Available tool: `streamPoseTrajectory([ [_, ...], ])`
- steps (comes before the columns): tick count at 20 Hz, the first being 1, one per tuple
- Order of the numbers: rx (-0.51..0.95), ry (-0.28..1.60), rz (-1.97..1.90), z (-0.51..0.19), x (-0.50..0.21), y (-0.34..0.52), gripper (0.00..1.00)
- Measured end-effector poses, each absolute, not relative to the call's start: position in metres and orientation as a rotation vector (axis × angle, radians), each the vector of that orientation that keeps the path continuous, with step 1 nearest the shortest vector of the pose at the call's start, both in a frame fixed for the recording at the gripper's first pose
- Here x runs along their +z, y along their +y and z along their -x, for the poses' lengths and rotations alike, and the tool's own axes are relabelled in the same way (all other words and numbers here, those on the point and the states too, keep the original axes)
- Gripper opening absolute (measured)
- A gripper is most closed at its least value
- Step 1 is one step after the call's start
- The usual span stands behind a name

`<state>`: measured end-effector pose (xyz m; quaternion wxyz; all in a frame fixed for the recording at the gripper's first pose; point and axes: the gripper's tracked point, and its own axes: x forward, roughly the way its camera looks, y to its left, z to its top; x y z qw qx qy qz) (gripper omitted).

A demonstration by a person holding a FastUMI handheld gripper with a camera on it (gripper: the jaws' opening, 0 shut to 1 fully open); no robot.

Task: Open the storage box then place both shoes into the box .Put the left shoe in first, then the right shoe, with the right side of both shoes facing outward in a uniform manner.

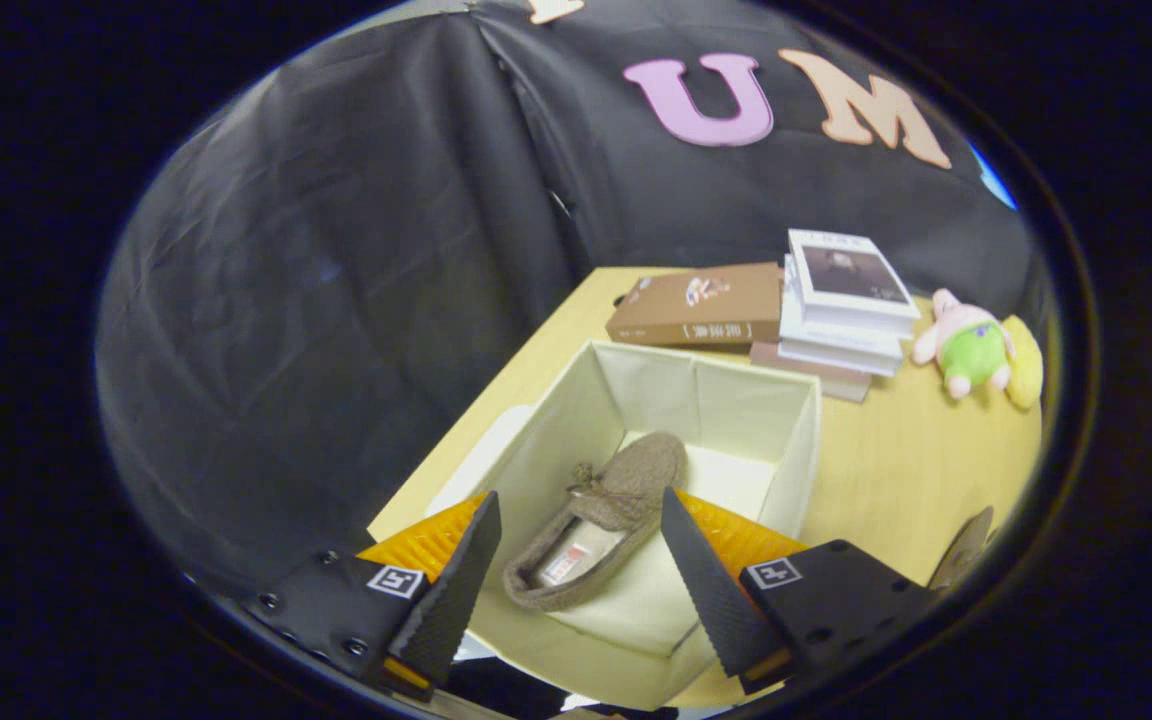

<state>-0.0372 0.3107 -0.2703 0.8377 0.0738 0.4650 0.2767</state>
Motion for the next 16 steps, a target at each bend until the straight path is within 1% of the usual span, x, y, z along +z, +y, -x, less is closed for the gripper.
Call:
streamPoseTrajectory([
  [3,0.571,0.897,-0.137,0.031,-0.252,0.276,1.0],
  [8,0.502,0.812,-0.073,0.02,-0.239,0.204,1.0],
  [12,0.447,0.767,-0.059,0.017,-0.234,0.156,1.0],
  [16,0.361,0.742,-0.068,0.012,-0.233,0.105,1.0],
])
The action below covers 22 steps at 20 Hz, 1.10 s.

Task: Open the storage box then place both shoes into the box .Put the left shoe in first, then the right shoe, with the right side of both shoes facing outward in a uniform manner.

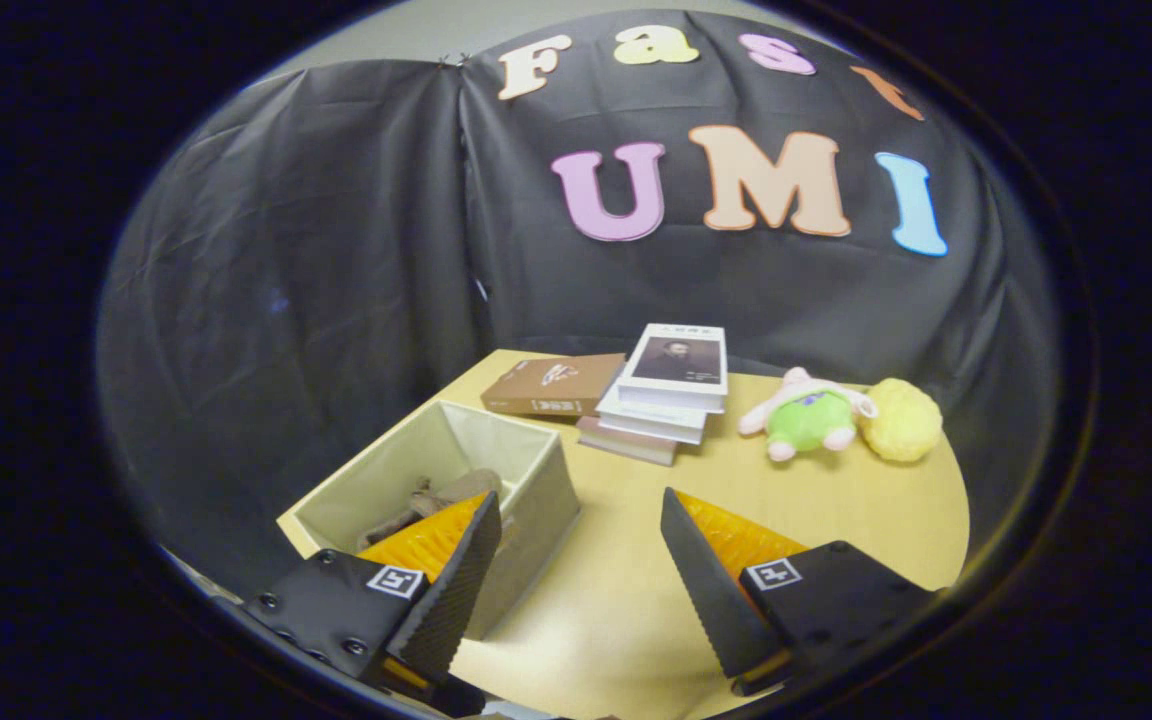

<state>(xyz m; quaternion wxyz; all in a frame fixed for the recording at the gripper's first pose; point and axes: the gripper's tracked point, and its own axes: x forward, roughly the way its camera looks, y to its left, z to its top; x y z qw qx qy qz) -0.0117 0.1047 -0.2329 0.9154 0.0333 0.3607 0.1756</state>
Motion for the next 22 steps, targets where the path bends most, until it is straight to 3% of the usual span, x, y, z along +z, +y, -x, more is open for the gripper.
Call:
streamPoseTrajectory([
  [12,0.128,0.83,-0.099,0.029,-0.281,-0.047,1.0],
  [22,0.058,0.995,-0.05,0.077,-0.342,-0.132,1.0],
])
